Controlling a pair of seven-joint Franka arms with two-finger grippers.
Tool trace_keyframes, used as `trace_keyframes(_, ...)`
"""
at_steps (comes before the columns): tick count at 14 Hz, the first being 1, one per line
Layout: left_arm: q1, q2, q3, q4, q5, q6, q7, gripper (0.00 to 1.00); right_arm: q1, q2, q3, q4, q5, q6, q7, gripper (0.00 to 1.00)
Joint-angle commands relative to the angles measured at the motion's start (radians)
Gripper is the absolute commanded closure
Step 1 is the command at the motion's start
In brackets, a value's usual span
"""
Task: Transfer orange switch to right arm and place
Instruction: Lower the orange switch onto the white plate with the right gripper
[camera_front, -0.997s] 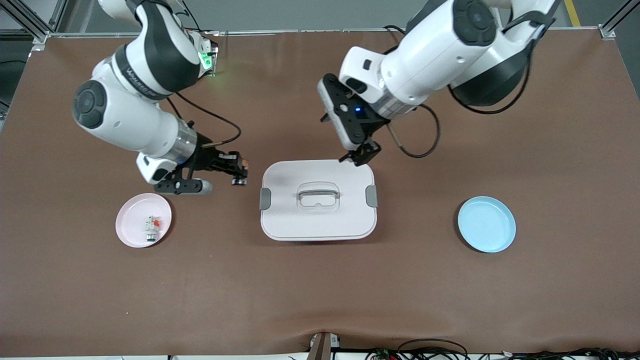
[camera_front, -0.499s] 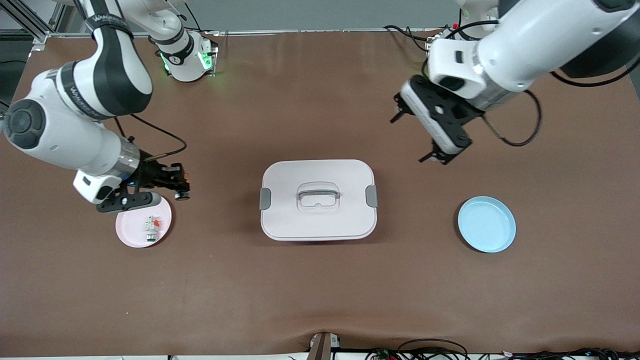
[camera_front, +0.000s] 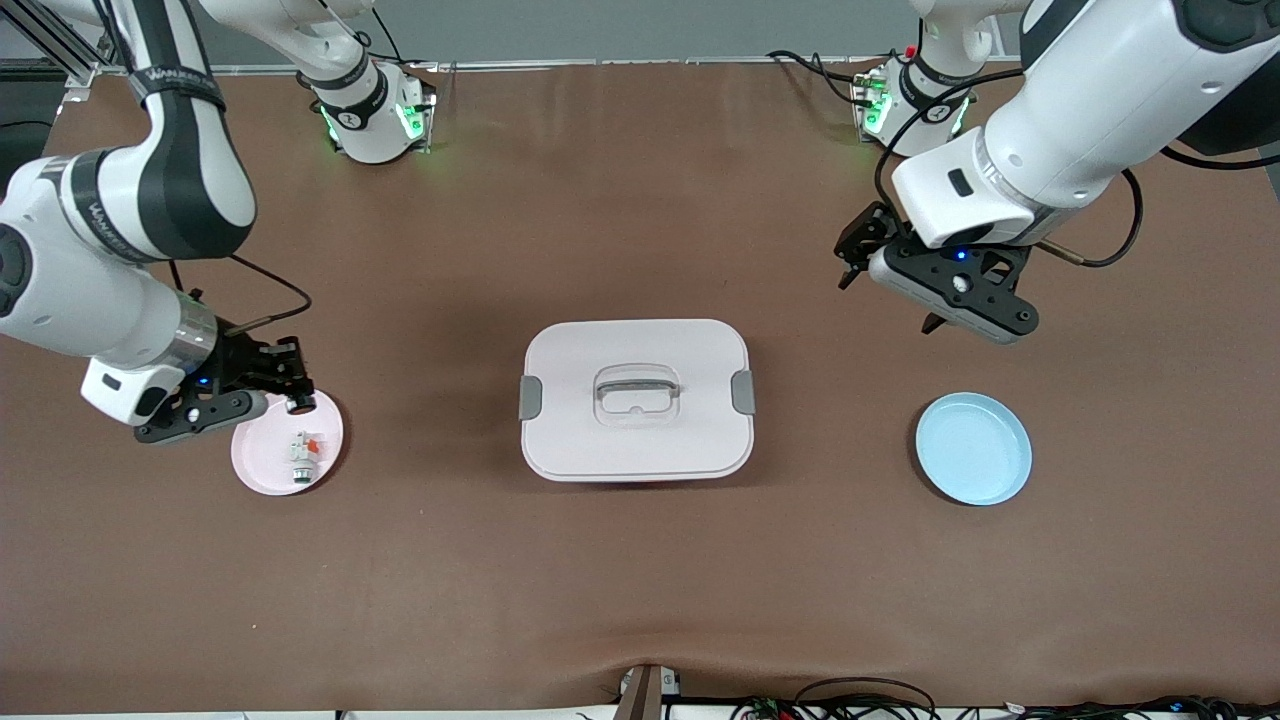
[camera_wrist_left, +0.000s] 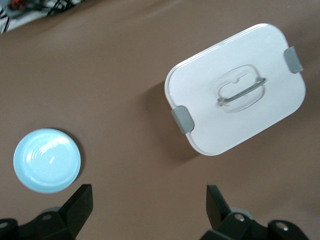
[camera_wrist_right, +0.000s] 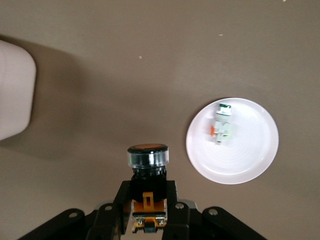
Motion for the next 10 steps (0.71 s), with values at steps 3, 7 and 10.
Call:
trace_keyframes(3,-0.006,0.024,0.002,-0.006,0.115,-0.037,-0.258,0.0,-0.114,-0.023,0.018,-0.127,-0.019,0.153,-0.138,1.0)
trace_keyframes(7,0.047,0.029,0.006,-0.018,0.12,-0.044,-0.35,0.0,-0.168,-0.019,0.018,-0.215,-0.018,0.277,-0.209,1.0)
trace_keyframes(10,0.124,0.02,0.009,-0.018,0.141,-0.101,-0.344,0.0,-0.195,-0.013,0.018,-0.25,-0.018,0.335,-0.429,1.0)
